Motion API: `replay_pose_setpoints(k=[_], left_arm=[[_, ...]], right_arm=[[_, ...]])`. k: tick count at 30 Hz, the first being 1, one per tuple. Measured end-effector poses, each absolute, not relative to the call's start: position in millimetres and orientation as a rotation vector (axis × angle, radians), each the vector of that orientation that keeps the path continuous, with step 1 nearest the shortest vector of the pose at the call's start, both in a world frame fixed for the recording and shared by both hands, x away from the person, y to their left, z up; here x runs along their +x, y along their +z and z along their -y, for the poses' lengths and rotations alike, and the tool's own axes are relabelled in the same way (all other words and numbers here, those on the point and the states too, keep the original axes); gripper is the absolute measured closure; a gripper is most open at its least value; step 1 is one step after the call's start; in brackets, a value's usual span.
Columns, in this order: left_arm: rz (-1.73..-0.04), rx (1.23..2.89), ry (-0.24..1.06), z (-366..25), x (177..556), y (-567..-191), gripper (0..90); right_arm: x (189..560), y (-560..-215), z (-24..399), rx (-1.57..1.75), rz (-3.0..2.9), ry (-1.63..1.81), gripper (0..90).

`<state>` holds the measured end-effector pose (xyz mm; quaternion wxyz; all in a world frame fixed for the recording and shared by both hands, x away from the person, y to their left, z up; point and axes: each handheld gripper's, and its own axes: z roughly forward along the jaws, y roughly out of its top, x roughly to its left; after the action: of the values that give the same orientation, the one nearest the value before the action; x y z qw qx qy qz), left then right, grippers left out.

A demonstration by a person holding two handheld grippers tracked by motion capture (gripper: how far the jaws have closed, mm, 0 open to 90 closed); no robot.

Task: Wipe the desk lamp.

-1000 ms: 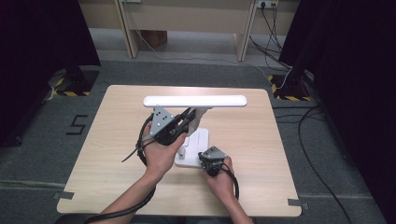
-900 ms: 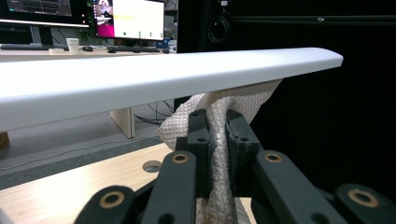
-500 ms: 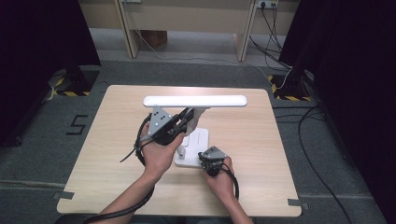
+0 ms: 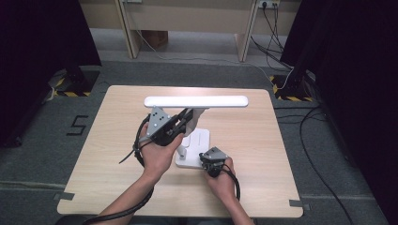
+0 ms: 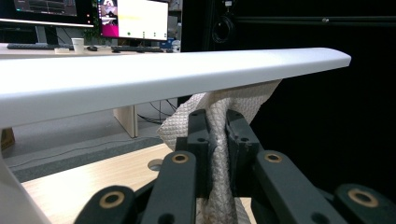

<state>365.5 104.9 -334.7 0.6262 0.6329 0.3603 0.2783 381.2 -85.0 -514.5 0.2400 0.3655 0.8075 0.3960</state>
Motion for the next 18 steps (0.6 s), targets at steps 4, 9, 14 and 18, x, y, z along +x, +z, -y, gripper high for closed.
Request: replay_pose_setpoints(k=[4, 9, 14, 18], left_arm=[[-0.830, 1.450, 0.638, -105.8, 365.5, -335.5, 81.8], [-0.833, 1.449, 0.638, -107.0, 365.7, -335.7, 81.8], [-0.835, 1.449, 0.639, -108.2, 365.6, -335.8, 81.8], [-0.839, 1.448, 0.639, -109.6, 365.7, -336.8, 81.8]], right_arm=[[381.2, -514.5, 85.0, 1.000, -2.210, 1.084, 89.8], [381.3, -514.5, 85.1, 0.996, -2.208, 1.082, 89.8], [381.3, -514.5, 85.0, 0.995, -2.207, 1.080, 89.8], [381.2, -514.6, 84.9, 0.995, -2.207, 1.080, 89.8]])
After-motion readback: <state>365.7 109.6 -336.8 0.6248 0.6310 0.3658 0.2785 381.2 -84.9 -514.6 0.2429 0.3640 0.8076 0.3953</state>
